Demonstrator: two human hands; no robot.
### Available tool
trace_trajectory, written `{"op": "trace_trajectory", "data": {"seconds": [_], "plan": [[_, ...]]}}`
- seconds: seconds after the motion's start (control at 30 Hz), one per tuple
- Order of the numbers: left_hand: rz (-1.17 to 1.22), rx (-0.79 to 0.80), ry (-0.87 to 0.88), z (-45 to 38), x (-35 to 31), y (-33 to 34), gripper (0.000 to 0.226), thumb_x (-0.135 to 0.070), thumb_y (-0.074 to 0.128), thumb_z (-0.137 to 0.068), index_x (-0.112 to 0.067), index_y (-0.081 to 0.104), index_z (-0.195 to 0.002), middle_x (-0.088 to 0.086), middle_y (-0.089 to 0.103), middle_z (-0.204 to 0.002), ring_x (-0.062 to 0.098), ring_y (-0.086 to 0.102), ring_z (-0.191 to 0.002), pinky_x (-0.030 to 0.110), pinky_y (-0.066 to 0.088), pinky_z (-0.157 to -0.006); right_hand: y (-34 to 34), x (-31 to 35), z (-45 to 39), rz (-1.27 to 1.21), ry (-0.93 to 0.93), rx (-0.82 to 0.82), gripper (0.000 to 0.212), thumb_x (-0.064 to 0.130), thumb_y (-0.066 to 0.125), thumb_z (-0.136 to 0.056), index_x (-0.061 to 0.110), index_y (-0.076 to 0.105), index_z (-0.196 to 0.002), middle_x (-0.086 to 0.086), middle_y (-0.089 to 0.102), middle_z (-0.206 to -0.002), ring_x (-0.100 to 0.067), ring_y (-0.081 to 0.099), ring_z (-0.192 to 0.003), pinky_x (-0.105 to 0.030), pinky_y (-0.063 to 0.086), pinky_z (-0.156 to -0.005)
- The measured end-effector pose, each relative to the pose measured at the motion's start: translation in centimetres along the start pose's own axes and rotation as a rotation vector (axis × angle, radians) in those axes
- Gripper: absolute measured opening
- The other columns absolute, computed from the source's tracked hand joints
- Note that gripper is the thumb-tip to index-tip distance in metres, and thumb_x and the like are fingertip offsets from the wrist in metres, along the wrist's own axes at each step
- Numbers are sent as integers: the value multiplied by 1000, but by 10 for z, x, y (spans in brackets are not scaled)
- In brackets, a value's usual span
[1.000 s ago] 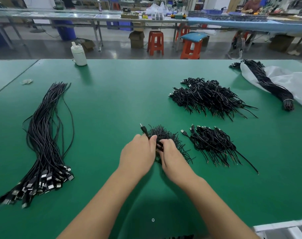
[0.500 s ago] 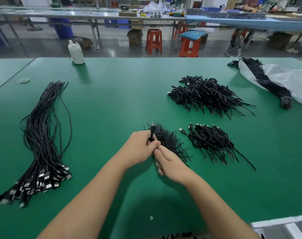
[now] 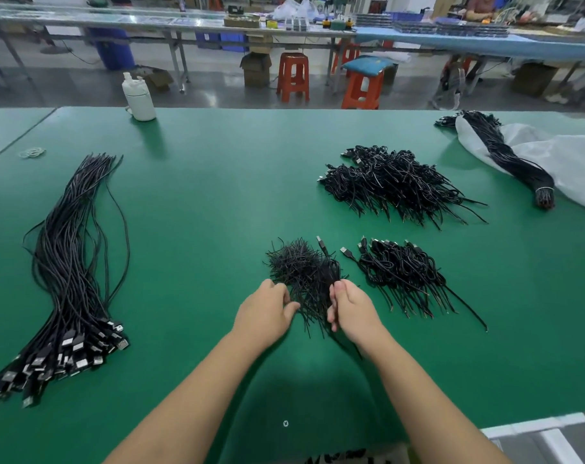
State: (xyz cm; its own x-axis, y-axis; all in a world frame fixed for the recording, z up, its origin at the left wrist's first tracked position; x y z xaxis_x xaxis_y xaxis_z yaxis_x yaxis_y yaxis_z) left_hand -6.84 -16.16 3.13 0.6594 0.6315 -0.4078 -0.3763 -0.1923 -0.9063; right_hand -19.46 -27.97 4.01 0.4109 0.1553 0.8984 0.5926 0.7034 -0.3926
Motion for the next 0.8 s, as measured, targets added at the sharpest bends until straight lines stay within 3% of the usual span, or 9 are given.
{"op": "trace_trajectory", "data": {"seconds": [0.1,0.2,0.4,0.57,0.7,0.8], "plan": [[28,-6,-27,0,1,14,27,-54,55,-92,-27,48,-92,-9,43,-92,16,51,-79,30,38,-67,1,-4,-1,-2,3,-7,36,28,30,-107,14,48,-80,4,53,-52,-19,53,-57,-39,48,-61],[36,-103,-32,-1,-3,16,18,-40,54,-97,-26,49,-87,-8,51,-90,16,51,-75,29,38,-65,3,-4,-1,36,1,5,36,30,29,-107,15,48,-80,4,53,-55,-16,53,-57,-38,49,-62],[0,-287,32,11,3,-3,16,-34,54,-98,-25,63,-89,-9,57,-85,17,57,-69,28,43,-58,3,-4,0,124,-28,34,33,29,30,-105,16,50,-83,3,53,-58,-13,52,-58,-42,51,-67],[47,-458,144,36,20,-27,8,-28,68,-91,-24,73,-85,-11,68,-86,15,64,-66,25,46,-56,10,-4,0,-129,41,46,33,27,33,-107,10,53,-86,-5,61,-77,-17,60,-65,-36,52,-61],[99,-545,-2,41,33,-44,7,-25,66,-91,-23,69,-85,-8,67,-78,19,64,-67,31,50,-58,22,8,7,-199,-13,146,31,26,33,-108,12,50,-87,-4,51,-77,-13,56,-57,-30,48,-54],[351,-494,-96,34,31,-47,8,-25,67,-90,-24,70,-82,-12,69,-76,14,63,-70,29,49,-67,40,20,17,-214,-85,260,29,24,31,-108,12,46,-87,-4,46,-75,-16,54,-51,-32,46,-50]]}}
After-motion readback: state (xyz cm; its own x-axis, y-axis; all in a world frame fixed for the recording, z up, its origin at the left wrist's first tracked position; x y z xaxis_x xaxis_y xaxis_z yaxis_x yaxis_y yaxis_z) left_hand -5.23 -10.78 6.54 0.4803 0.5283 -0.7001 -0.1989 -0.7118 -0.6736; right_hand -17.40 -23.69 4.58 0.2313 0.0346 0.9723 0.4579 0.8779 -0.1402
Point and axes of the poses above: each hand's wrist, its own z-axis away from the middle knuckle, its own y-axis out of the palm, x = y × z, the point moved 4 cm from there along -z, towards the middle knuckle
